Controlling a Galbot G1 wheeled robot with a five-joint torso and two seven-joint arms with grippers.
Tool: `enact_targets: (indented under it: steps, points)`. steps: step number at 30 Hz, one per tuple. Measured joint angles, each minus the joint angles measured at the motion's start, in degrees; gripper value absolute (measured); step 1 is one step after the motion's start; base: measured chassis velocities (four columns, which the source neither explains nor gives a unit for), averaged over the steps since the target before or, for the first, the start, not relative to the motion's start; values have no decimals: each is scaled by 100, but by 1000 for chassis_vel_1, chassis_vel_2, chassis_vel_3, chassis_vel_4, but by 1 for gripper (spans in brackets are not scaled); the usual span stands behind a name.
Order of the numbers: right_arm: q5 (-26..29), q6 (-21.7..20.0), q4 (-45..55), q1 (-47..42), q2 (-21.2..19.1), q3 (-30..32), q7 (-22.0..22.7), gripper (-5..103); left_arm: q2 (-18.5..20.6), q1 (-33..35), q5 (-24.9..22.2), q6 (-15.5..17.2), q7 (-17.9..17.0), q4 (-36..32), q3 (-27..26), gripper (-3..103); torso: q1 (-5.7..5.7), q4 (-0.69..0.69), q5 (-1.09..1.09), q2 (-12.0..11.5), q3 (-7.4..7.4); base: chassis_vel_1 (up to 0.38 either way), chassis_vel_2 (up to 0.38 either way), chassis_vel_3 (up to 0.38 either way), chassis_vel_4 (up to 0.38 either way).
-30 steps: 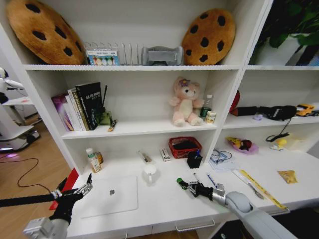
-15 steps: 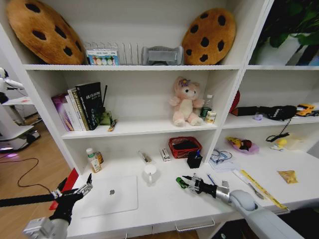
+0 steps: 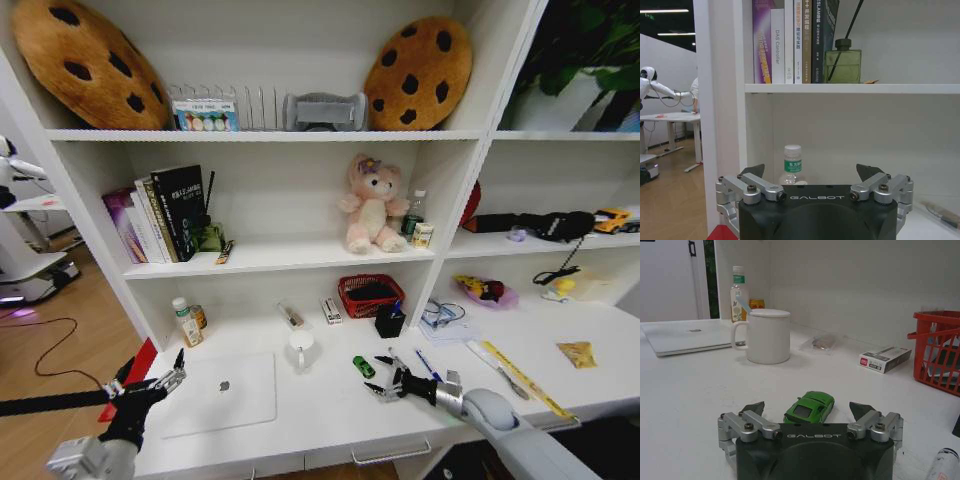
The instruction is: Organize the objects on the table.
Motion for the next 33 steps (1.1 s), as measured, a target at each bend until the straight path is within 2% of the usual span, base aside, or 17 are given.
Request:
enact_targets:
  steps: [7,9,10,14,15,17,18,19,33]
  points:
    - [-62,-33,-58,107,123,-185,169,86,0,0,0,0,0,0,0,100,1,-1,0,0,0,0,0,0,0]
    - [-100,-35,-81,102,154,-201,188,76,0,0,0,0,0,0,0,100,1,-1,0,0,0,0,0,0,0]
    - [-100,-35,-81,102,154,-201,188,76,0,0,0,0,0,0,0,100,1,-1,0,0,0,0,0,0,0]
    - [-106,-90,-122,133,170,-207,182,53,0,0,0,0,0,0,0,100,1,-1,0,1,0,0,0,0,0]
    - [-106,-90,-122,133,170,-207,182,53,0,0,0,0,0,0,0,100,1,-1,0,1,0,0,0,0,0]
    - [-109,-107,-135,166,170,-206,177,42,0,0,0,0,0,0,0,100,1,-1,0,1,0,0,0,0,0]
    - [-109,-107,-135,166,170,-206,177,42,0,0,0,0,0,0,0,100,1,-1,0,1,0,0,0,0,0]
    - [-107,-107,-139,174,169,-204,174,38,0,0,0,0,0,0,0,100,1,-1,0,1,0,0,0,0,0]
    - [25,-72,143,37,80,59,67,36,0,0,0,0,0,0,0,100,1,-2,1,1,0,0,0,0,0]
